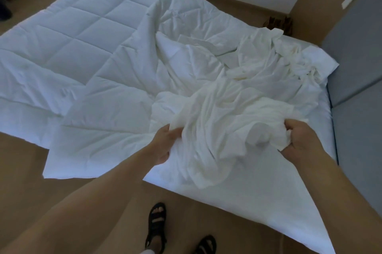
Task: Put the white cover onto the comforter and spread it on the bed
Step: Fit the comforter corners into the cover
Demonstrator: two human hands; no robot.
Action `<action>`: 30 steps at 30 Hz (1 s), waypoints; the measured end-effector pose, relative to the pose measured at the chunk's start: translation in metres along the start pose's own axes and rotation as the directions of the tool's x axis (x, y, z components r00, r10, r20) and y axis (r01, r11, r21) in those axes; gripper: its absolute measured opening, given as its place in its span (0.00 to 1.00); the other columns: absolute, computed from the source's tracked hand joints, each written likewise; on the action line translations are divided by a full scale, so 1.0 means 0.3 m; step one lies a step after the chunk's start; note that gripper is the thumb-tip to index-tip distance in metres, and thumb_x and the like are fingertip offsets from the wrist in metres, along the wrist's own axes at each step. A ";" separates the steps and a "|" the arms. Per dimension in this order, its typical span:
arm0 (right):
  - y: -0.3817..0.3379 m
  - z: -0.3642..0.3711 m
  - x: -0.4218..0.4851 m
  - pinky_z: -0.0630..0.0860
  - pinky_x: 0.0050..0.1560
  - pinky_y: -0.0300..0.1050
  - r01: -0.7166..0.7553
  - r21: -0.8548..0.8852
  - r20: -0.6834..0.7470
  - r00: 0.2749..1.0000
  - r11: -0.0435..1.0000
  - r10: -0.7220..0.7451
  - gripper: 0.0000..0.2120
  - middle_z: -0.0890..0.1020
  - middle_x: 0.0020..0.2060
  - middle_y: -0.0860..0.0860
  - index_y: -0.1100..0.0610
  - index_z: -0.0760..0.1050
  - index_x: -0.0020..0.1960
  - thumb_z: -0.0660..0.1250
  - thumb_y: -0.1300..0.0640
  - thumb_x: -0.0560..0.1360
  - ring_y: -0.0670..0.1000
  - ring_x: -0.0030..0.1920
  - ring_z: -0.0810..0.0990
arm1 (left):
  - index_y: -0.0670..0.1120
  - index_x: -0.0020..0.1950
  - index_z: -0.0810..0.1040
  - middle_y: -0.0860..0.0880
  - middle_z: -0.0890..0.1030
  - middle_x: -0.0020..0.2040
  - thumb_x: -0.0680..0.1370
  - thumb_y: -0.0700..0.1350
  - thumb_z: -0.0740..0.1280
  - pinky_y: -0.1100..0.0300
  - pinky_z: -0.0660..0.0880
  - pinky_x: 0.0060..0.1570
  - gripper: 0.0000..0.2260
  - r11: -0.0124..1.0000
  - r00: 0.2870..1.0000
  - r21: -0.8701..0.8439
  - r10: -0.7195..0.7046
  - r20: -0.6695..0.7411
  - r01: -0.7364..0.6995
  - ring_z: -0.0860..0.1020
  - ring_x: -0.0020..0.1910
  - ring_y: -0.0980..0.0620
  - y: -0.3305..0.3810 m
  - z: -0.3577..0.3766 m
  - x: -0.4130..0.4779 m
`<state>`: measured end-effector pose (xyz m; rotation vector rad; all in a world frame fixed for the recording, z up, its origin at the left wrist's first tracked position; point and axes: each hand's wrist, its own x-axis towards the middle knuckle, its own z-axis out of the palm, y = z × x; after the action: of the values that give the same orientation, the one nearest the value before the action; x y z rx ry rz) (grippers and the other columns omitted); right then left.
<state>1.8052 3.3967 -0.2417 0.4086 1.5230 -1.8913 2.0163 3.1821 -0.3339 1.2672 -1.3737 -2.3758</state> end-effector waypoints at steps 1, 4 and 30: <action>-0.027 -0.019 0.014 0.81 0.31 0.43 0.020 -0.021 -0.033 0.999 1.000 -0.020 0.14 0.87 0.44 0.55 0.66 0.79 0.54 0.56 0.71 0.75 0.53 0.39 0.86 | 0.42 0.60 0.79 0.43 0.85 0.53 0.76 0.43 0.73 0.46 0.81 0.53 0.14 0.999 0.997 0.036 0.034 -0.069 -0.032 0.83 0.53 0.42 0.011 -0.022 0.011; -0.093 -0.057 0.018 0.81 0.40 0.46 0.117 -0.173 -0.065 0.989 0.978 -0.130 0.14 0.82 0.47 0.58 0.72 0.76 0.58 0.63 0.69 0.73 0.57 0.44 0.83 | 0.41 0.48 0.78 0.42 0.82 0.42 0.76 0.44 0.71 0.52 0.78 0.40 0.08 0.974 0.947 0.207 0.153 -0.284 -0.095 0.81 0.42 0.43 0.048 -0.134 0.029; -0.043 0.098 -0.076 0.81 0.32 0.43 0.166 -0.093 -0.041 0.985 0.982 -0.170 0.15 0.80 0.44 0.55 0.66 0.76 0.54 0.54 0.74 0.76 0.54 0.42 0.80 | 0.48 0.71 0.66 0.47 0.72 0.67 0.77 0.49 0.65 0.48 0.69 0.62 0.23 -0.256 0.981 0.960 0.124 0.146 -0.111 0.72 0.65 0.44 -0.176 -0.105 0.118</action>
<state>1.8181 3.3771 -0.2103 0.2950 1.7144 -1.9446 2.0311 3.1754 -0.4030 0.9575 -3.4200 -0.4177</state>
